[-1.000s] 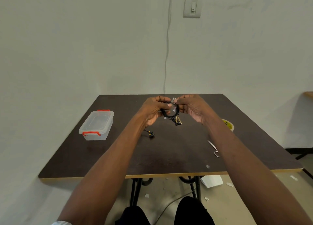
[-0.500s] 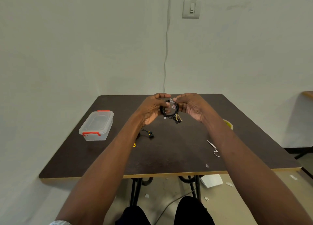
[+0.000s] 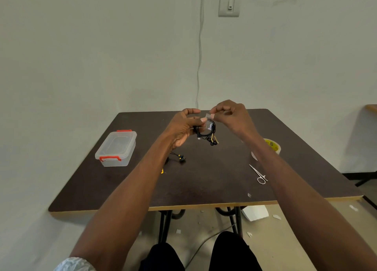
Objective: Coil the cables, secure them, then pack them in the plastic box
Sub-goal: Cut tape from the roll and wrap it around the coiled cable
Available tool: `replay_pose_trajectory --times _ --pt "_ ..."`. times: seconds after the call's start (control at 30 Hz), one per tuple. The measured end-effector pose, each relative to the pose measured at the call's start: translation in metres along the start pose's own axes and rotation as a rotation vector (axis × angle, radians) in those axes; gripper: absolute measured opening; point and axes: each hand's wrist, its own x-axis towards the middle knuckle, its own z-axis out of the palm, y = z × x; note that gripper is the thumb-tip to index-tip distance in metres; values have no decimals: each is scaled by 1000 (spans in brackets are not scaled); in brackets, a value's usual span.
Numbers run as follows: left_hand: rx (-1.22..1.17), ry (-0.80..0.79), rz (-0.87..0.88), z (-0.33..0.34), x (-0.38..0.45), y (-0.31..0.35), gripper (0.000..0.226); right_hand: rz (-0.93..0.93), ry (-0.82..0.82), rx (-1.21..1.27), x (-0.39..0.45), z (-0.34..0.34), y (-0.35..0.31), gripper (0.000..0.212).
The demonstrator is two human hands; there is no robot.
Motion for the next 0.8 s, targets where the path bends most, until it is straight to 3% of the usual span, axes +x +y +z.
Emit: replay_pose_trajectory --times 0.13,0.53,0.8 --pt "-5 -8 -2 0 1 1 44 -70 -82 -182 1 3 4 13" --pt "43 -37 -14 3 3 4 34 -53 -96 -304 2 5 7 10" --pt "321 18 67 0 0 -1 19 -76 10 -242 1 9 7 1"
